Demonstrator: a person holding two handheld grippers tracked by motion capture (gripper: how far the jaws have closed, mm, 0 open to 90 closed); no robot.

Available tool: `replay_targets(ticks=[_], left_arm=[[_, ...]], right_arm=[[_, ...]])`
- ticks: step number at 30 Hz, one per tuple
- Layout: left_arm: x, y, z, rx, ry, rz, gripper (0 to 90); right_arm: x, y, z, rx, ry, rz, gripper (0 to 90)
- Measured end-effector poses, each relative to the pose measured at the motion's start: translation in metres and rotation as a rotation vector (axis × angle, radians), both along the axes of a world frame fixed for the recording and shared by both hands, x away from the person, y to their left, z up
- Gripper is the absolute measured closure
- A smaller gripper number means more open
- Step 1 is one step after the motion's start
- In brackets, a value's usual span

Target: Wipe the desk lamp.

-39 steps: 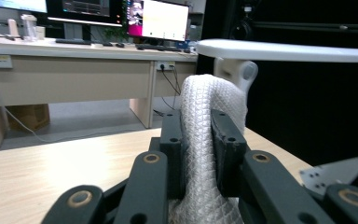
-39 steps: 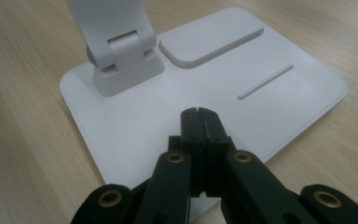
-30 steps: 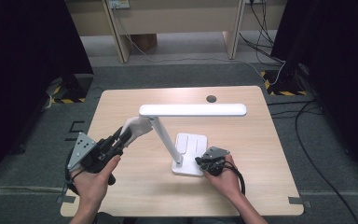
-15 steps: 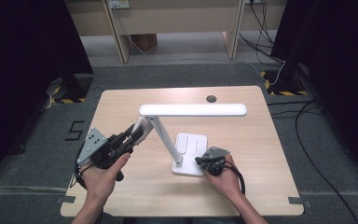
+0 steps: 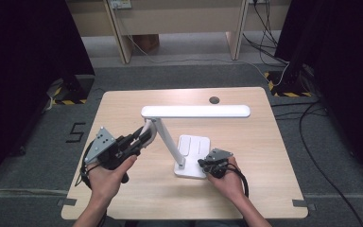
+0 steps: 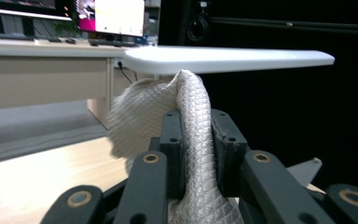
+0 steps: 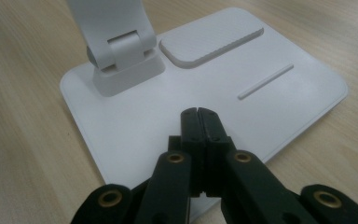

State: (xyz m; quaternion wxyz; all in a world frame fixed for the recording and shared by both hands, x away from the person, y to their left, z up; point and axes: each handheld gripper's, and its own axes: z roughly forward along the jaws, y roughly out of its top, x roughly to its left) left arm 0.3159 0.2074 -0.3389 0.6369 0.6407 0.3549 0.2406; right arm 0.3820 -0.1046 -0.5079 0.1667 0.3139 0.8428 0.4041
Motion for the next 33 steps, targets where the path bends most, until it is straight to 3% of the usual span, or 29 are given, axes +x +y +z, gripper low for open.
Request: replay_targets(ticks=[33], left_arm=[[0.006, -0.012, -0.018, 0.033, 0.051, -0.056, 76.4]], right_arm=[[0.0, 0.0, 0.0, 0.0, -0.002, 0.001, 90.0]])
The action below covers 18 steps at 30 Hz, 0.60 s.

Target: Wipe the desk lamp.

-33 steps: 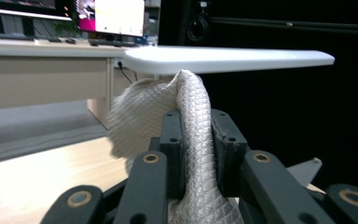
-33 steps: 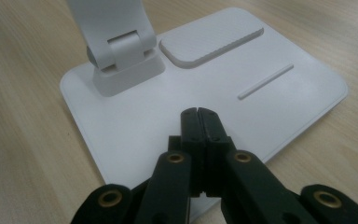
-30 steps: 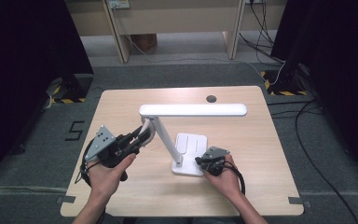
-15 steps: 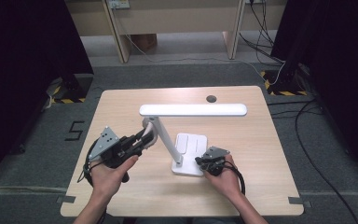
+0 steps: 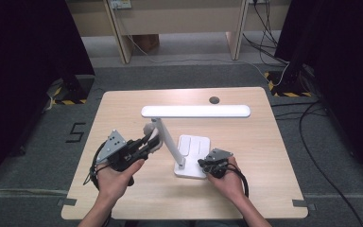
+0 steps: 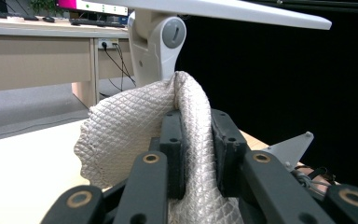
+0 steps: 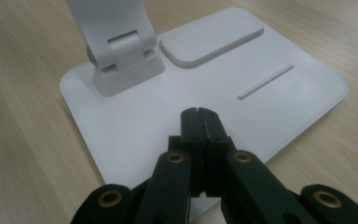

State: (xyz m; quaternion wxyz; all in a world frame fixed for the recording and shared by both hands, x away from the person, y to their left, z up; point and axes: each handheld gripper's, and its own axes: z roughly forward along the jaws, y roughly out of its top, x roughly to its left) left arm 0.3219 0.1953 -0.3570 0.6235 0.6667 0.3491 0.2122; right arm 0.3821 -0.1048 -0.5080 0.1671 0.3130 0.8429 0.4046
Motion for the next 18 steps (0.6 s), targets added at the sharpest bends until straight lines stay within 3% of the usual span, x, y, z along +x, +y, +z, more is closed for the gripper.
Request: replay_targets(ticks=[18], left_arm=[[0.002, -0.005, -0.015, 0.022, 0.036, -0.018, 76.3]], right_arm=[[0.0, 0.0, 0.0, 0.0, 0.0, 0.0, 90.0]])
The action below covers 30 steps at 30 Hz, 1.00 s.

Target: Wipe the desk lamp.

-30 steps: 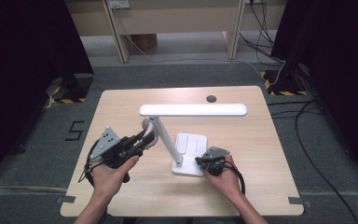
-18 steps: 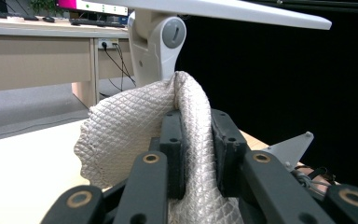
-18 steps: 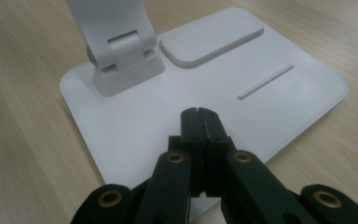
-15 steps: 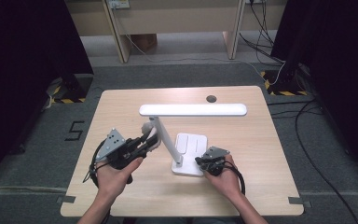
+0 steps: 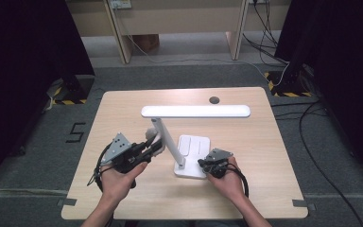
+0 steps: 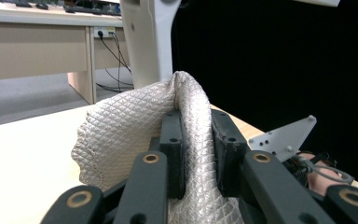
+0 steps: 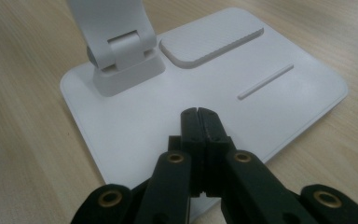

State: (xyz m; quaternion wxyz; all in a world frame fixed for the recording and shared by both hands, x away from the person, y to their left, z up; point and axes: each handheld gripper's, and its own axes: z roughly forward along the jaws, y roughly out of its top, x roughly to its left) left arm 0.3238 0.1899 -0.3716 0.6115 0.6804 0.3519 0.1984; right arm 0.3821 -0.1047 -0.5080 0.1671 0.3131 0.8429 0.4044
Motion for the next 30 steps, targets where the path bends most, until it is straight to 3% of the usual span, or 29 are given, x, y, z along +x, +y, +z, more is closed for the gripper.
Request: replay_targets(ticks=[30], left_arm=[[0.006, -0.01, -0.029, 0.031, 0.076, -0.033, 76.2]], right_arm=[[0.0, 0.0, 0.0, -0.002, 0.003, 0.001, 90.0]])
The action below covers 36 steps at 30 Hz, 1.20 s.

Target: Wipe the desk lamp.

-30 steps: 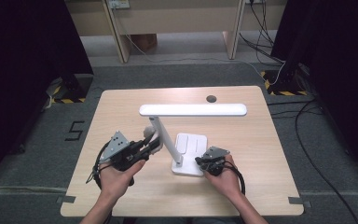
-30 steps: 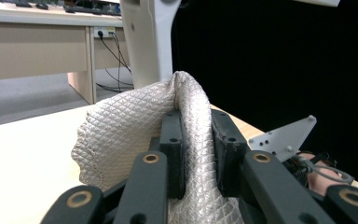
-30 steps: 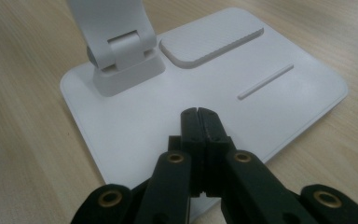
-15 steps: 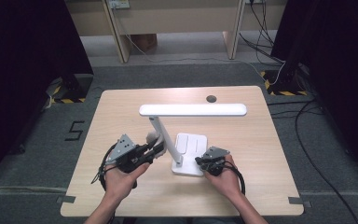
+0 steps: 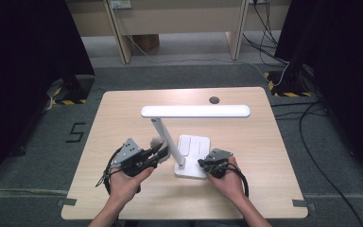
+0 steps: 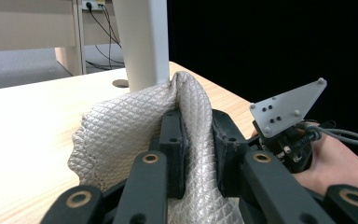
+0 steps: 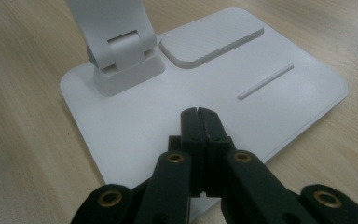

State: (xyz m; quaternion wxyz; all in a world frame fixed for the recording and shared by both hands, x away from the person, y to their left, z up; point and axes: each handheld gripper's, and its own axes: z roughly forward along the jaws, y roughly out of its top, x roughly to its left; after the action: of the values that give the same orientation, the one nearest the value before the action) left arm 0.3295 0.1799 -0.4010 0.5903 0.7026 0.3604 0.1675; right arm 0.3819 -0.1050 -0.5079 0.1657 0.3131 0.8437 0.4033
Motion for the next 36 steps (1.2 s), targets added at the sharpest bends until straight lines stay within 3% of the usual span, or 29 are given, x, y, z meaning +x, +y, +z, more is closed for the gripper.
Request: replay_targets(ticks=[36], left_arm=[[0.006, -0.013, -0.026, 0.034, 0.048, -0.031, 76.2]], right_arm=[[0.0, 0.0, 0.0, 0.001, 0.0, -0.001, 90.0]])
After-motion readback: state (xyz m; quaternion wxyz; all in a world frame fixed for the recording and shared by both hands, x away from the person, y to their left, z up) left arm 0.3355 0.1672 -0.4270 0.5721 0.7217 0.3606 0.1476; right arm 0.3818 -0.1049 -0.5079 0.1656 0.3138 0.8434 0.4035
